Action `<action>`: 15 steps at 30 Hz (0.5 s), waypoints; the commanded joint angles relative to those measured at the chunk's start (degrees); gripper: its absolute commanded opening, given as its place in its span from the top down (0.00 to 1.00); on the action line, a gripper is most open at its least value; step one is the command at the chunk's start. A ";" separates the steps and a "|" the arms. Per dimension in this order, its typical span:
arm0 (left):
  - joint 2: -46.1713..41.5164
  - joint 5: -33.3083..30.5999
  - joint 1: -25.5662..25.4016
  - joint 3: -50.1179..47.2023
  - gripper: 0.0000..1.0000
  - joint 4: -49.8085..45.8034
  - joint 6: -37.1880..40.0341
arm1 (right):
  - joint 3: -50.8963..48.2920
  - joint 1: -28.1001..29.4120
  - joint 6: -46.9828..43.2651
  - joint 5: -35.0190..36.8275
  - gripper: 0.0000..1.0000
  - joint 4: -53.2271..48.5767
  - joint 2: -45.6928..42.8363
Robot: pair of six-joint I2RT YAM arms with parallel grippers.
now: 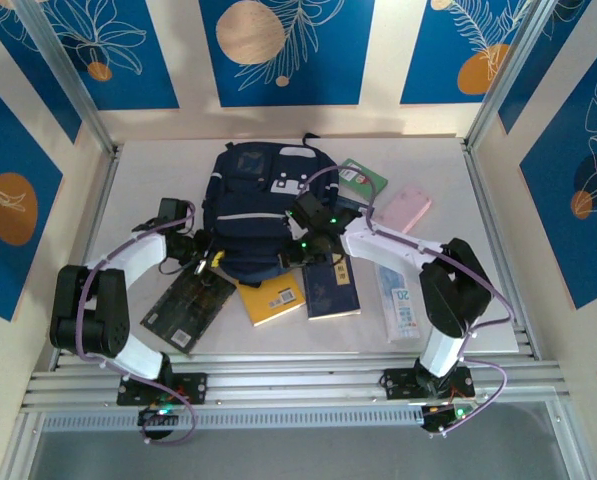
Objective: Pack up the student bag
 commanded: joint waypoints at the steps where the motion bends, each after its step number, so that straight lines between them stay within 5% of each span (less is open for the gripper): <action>1: -1.48 -2.94 1.03 1.35 1.00 -0.96 0.33 | -3.23 -4.97 -0.12 4.96 1.00 -2.35 -2.88; 15: -2.58 -1.49 1.47 1.57 1.00 -1.40 1.09 | -4.49 -19.61 3.31 5.19 1.00 4.80 -0.16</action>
